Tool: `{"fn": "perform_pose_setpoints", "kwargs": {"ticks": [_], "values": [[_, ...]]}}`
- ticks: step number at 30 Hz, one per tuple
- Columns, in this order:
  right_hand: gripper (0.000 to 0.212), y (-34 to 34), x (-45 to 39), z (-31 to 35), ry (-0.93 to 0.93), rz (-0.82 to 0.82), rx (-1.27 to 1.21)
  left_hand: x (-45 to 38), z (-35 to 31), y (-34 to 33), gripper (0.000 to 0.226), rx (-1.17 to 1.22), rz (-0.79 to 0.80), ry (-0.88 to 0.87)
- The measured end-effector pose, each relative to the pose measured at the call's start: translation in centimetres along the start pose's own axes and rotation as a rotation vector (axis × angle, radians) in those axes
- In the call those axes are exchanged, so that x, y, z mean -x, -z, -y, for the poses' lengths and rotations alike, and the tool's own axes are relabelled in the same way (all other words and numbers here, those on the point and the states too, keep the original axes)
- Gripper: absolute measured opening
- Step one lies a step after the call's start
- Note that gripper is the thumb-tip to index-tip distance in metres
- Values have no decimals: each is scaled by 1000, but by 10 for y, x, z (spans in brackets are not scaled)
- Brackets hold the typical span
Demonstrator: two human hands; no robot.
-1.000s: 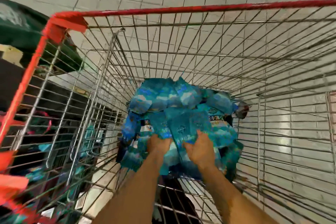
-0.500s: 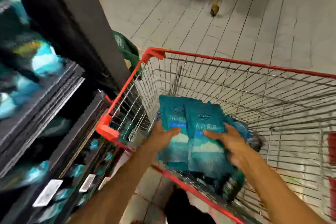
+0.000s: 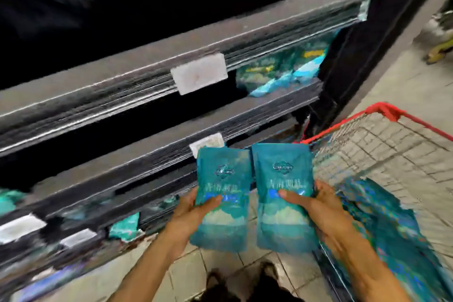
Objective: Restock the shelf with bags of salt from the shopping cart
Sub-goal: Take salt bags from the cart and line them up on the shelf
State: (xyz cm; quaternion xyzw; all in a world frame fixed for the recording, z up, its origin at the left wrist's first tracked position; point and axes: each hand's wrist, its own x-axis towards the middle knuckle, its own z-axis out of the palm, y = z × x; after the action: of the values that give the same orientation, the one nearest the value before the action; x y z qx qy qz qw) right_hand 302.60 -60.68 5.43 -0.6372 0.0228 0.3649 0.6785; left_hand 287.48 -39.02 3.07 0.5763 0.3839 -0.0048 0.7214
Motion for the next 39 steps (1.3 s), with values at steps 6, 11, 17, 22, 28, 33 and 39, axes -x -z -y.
{"fn": "perform_pose_setpoints", "kwargs": {"ticks": [6, 11, 17, 22, 28, 33, 39], "values": [[35, -96, -37, -66, -63, 160, 194, 31, 56, 96, 53, 177, -327, 134], [34, -163, -71, -125, -10, 190, 267, 14, 87, 136, 51, 330, -439, 146], [32, -220, -128, -151, 125, 203, 244, -49, 92, 157, 56, 430, -490, -49], [26, -246, -173, -142, 199, 204, 206, -99, 79, 173, 37, 410, -502, -94], [33, -278, -224, -143, 334, 193, 194, -147, 62, 198, 48, 300, -535, -174], [40, -283, -244, -158, 378, 219, 139, -174, 65, 213, 19, 266, -544, -271], [46, -291, -244, -171, 416, 435, 296, -181, 75, 224, 29, 262, -521, -366]]}}
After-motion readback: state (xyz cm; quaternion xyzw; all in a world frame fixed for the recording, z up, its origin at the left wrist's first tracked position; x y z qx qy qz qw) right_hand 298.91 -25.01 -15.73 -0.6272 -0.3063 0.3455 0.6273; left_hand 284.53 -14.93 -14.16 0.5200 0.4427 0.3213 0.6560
